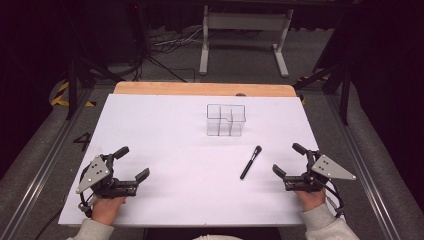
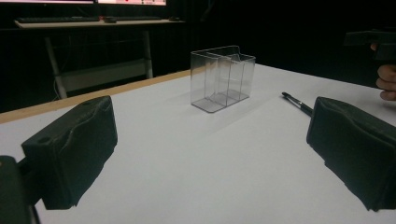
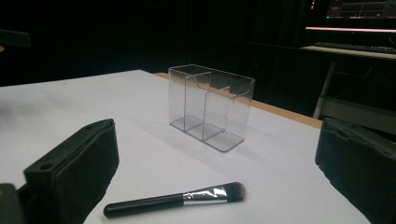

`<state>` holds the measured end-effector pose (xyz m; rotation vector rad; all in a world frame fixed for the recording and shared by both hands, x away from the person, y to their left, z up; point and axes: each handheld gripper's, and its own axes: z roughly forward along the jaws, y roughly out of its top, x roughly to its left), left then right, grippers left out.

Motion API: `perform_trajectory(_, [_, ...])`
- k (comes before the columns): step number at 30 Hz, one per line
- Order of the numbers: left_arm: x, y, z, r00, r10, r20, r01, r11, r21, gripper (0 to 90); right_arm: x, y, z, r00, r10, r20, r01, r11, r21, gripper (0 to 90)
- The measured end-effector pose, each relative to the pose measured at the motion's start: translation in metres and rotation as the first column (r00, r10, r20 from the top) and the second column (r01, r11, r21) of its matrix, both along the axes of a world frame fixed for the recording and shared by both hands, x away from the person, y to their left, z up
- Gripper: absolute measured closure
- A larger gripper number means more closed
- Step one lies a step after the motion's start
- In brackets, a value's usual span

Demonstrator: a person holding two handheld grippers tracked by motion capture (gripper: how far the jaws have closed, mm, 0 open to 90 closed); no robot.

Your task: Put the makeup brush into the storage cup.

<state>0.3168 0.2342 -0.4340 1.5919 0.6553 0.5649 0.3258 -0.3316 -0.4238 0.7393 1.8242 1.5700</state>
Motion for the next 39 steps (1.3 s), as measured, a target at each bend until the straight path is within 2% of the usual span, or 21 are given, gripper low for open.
perform_trajectory(4, [0.0, 0.0, 0.0, 1.0, 0.002, 0.002, -0.002, 1.0, 0.002, 2.6, 0.0, -0.002, 0.003, 0.9996, -0.021, -0.022, 0.022, 0.9985, 0.051, 0.0])
perform_trajectory(8, [0.001, -0.001, -0.001, 1.0, 0.002, -0.008, -0.002, 1.0, 0.001, 2.6, 0.0, -0.002, 0.007, 0.9998, -0.021, -0.005, 0.021, 0.9998, 0.005, 0.1])
perform_trajectory(12, [0.0, 0.0, 0.0, 1.0, 0.005, 0.001, -0.005, 1.0, 0.002, 2.6, 0.001, 0.003, 0.012, 0.9986, -0.02, -0.049, 0.019, 0.9993, -0.033, 0.1])
perform_trajectory(14, [0.0, 0.0, 0.0, 1.0, 0.007, 0.003, -0.007, 1.0, 0.002, 2.8, 0.003, 0.005, 0.016, 0.9977, -0.009, -0.067, 0.007, 0.9997, -0.024, 0.2])
perform_trajectory(21, [0.0, 0.0, 0.0, 1.0, 0.001, -0.001, -0.001, 1.0, 0.004, 3.1, 0.015, 0.008, 0.025, 0.9972, -0.019, -0.072, 0.02, 0.9998, 0.006, 0.2])
perform_trajectory(24, [0.001, -0.001, -0.001, 1.0, 0.0, -0.002, 0.0, 1.0, 0.003, 3.1, 0.022, 0.014, 0.031, 0.9979, -0.022, -0.061, 0.021, 0.9997, -0.011, 1.0])
perform_trajectory(27, [0.001, -0.001, -0.001, 1.0, -0.004, -0.004, 0.004, 1.0, 0.004, 3.4, 0.029, 0.018, 0.034, 0.9981, -0.005, -0.061, 0.006, 1.0, 0.001, 1.0])
perform_trajectory(30, [0.001, -0.001, -0.001, 1.0, -0.006, -0.004, 0.006, 1.0, 0.006, 3.5, 0.034, 0.02, 0.036, 0.9976, -0.005, -0.069, 0.006, 0.9999, 0.01, 0.8])
perform_trajectory(33, [0.002, -0.002, -0.001, 1.0, -0.006, -0.004, 0.006, 1.0, 0.003, 3.5, 0.042, 0.025, 0.041, 0.9948, 0.004, -0.101, -0.003, 0.9999, 0.011, 0.6])
perform_trajectory(35, [0.002, -0.002, -0.001, 1.0, -0.006, -0.004, 0.006, 1.0, 0.002, 3.4, 0.046, 0.028, 0.043, 0.9957, 0.013, -0.092, -0.012, 0.9998, 0.014, 0.6])
perform_trajectory(39, [0.002, -0.001, -0.001, 1.0, -0.009, -0.002, 0.009, 1.0, 0.004, 3.4, 0.053, 0.034, 0.053, 0.9913, 0.019, -0.13, -0.022, 0.9995, -0.021, 1.3])
